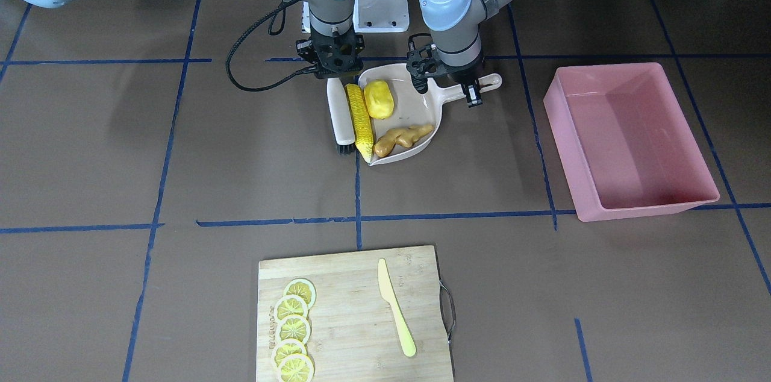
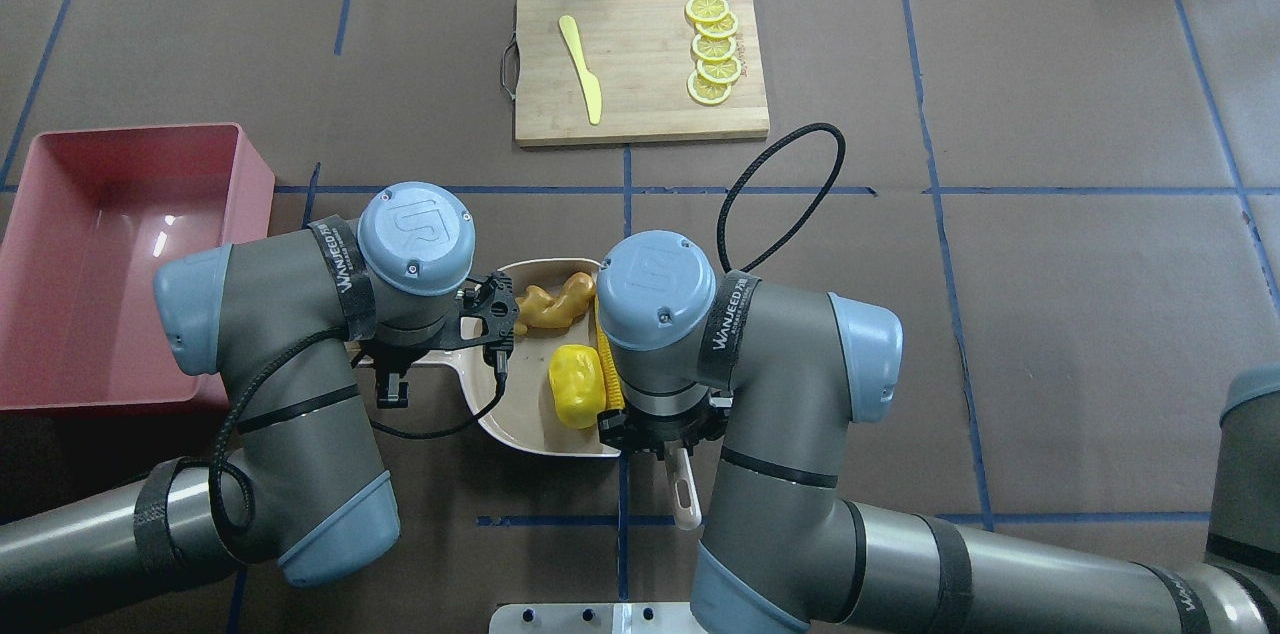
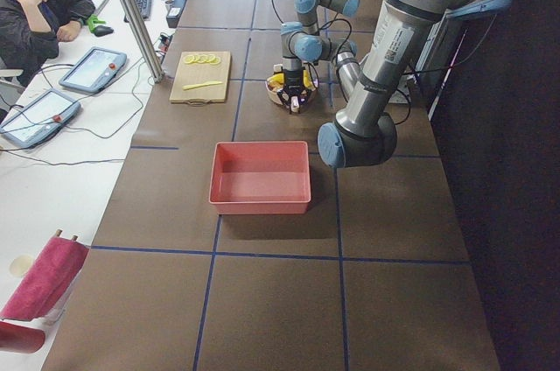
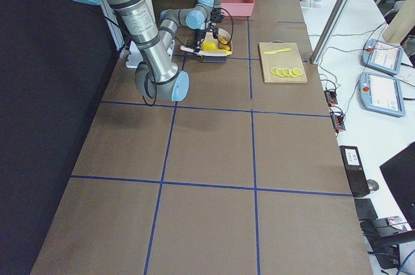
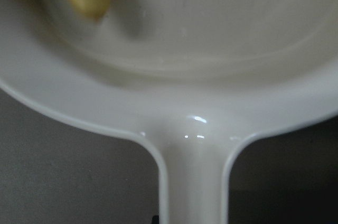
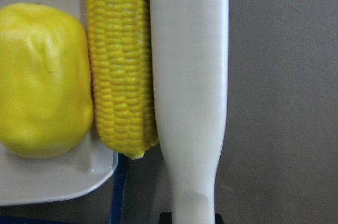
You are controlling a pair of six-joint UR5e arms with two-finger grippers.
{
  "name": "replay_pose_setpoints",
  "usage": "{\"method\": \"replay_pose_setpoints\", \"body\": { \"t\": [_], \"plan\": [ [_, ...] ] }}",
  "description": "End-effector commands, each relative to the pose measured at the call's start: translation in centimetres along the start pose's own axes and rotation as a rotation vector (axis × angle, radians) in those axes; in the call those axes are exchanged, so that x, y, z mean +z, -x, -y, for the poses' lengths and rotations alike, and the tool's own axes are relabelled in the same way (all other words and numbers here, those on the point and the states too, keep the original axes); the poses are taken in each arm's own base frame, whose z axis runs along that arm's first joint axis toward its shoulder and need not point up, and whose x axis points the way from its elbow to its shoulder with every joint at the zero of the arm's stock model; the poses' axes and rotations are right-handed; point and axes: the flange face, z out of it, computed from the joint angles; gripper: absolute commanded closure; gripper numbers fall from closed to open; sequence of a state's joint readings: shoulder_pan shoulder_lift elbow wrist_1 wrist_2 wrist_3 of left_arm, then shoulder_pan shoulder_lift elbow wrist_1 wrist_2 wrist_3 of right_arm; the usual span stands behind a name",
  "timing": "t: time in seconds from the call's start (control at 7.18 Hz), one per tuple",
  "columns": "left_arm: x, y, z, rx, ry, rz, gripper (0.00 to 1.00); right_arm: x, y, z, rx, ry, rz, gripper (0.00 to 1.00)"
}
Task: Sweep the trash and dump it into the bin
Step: 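Sweep the corn, fruit and ginger into the dustpan with the right gripper's brush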
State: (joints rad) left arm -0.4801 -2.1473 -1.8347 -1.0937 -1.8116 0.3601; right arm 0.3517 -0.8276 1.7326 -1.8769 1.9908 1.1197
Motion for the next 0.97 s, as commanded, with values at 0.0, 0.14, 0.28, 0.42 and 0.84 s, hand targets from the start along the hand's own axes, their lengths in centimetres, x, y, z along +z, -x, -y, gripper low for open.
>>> {"method": "replay_pose_setpoints", "body": {
  "t": [0.0,0.14,0.28,0.42,0.84],
  "plan": [
    [0.1,0.0,-0.1,-0.002,0.003,-0.001,1.00,-0.6,1.5,-0.1,-0.009,-0.001,0.012,1.00],
    [0.1,0.0,0.0,-0.001,0.001,-0.002,1.00,-0.8,2.8,0.1,-0.015,0.000,0.015,1.00],
    [0.0,0.0,0.0,0.001,-0.002,-0.001,1.00,-0.9,3.8,0.3,-0.016,0.001,0.015,1.00],
    [0.0,0.0,0.0,0.002,-0.007,-0.002,1.00,-1.1,4.1,0.2,-0.019,0.000,0.019,1.00],
    [-0.2,0.1,0.7,0.016,-0.086,0.022,1.00,-1.7,4.6,0.2,-0.036,-0.016,0.060,1.00]
  ]
}}
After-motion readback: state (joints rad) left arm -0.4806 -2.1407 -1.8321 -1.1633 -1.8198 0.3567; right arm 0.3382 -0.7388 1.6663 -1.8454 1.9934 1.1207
